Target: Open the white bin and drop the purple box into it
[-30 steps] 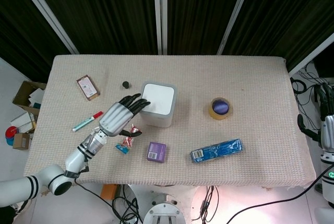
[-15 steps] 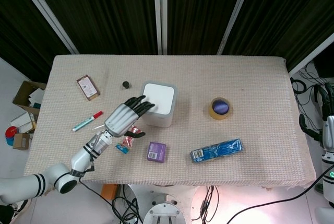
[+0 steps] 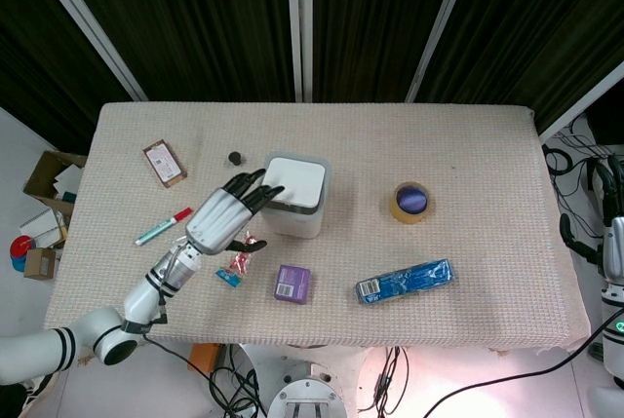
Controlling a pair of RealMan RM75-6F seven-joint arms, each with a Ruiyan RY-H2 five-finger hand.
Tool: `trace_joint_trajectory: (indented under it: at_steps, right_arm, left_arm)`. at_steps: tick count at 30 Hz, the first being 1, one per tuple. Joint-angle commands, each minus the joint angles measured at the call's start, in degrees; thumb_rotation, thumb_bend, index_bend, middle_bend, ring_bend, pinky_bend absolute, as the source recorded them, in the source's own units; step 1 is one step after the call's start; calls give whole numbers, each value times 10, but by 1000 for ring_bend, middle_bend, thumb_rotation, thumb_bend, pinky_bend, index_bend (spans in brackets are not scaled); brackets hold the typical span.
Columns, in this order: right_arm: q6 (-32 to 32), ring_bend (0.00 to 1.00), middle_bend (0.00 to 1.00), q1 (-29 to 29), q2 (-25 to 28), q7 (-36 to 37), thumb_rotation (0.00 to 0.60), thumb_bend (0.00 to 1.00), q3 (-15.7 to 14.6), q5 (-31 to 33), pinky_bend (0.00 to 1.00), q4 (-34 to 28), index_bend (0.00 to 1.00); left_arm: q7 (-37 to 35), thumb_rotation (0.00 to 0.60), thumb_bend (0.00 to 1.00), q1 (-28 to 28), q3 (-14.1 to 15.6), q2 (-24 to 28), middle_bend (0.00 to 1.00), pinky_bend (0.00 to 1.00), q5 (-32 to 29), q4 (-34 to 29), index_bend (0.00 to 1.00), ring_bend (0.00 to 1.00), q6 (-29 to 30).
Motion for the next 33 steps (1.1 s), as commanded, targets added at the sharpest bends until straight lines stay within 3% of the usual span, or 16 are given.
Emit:
trace_joint_trajectory:
  at_steps: [1, 7, 13, 21, 26, 33]
  right_arm:
    - [4, 0, 0, -2, 0, -2, 600, 360, -1, -2, 0, -1, 0]
    - [7, 0, 0, -6, 3, 0, 600, 360, -1, -2, 0, -1, 0]
    - [6, 0, 0, -6, 4, 2, 600, 360, 2, 0, 0, -1, 0]
    - [-2, 0, 0, -5, 8, 5, 600, 360, 5, 5, 0, -14, 0]
    - [-5, 0, 0, -8, 15, 9, 600, 359, 6, 9, 0, -18, 0]
    - [-10, 0, 0, -13, 18, 21, 600, 360, 7, 16, 0, -11, 0]
  left_arm:
    - [41, 431, 147, 23, -9, 37, 203, 209, -8, -45, 121, 63, 32]
    - [54, 432, 147, 80, 18, 90, 171, 210, -6, -102, 121, 64, 86]
    - [23, 435, 146, 114, 72, 94, 171, 215, 7, -91, 121, 84, 80]
    - [-4, 472, 147, 83, 102, 18, 171, 216, 65, -42, 121, 84, 15]
    - [2, 498, 147, 48, 93, -43, 172, 217, 63, -13, 121, 84, -46]
    - [-5, 499, 147, 21, 83, -97, 171, 217, 62, 40, 121, 83, -75]
